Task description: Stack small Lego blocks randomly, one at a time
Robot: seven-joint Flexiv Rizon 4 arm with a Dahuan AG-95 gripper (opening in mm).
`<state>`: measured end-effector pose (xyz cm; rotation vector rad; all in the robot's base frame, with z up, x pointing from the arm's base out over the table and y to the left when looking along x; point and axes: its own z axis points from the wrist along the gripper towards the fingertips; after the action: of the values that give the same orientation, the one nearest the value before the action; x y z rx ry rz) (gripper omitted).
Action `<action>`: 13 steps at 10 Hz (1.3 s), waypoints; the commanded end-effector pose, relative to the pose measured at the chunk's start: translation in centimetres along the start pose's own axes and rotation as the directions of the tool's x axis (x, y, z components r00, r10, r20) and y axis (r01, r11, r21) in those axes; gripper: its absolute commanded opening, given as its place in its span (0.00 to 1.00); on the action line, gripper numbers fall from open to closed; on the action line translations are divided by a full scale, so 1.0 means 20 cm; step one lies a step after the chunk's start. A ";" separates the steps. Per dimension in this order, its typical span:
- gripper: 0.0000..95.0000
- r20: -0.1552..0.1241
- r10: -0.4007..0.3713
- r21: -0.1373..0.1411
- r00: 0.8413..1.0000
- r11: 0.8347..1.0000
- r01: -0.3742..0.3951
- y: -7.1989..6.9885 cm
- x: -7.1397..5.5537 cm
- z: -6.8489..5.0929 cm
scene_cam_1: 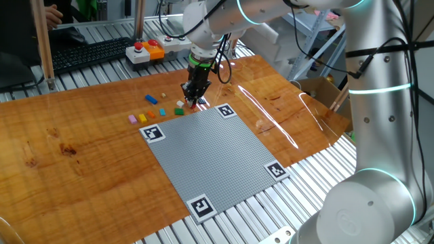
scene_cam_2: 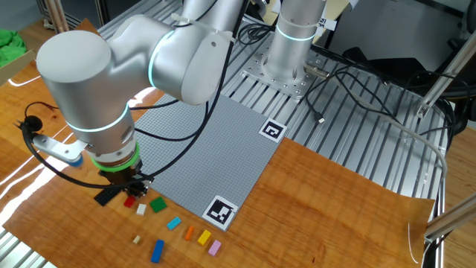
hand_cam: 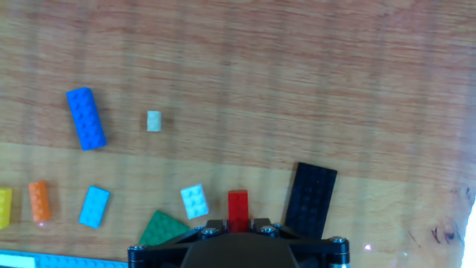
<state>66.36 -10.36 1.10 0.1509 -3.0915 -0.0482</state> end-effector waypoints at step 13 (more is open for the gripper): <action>0.00 -0.027 0.049 -0.012 0.998 0.999 -0.049 0.17 0.15 -0.14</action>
<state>63.18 -7.27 4.16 0.0747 -3.0670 -0.0611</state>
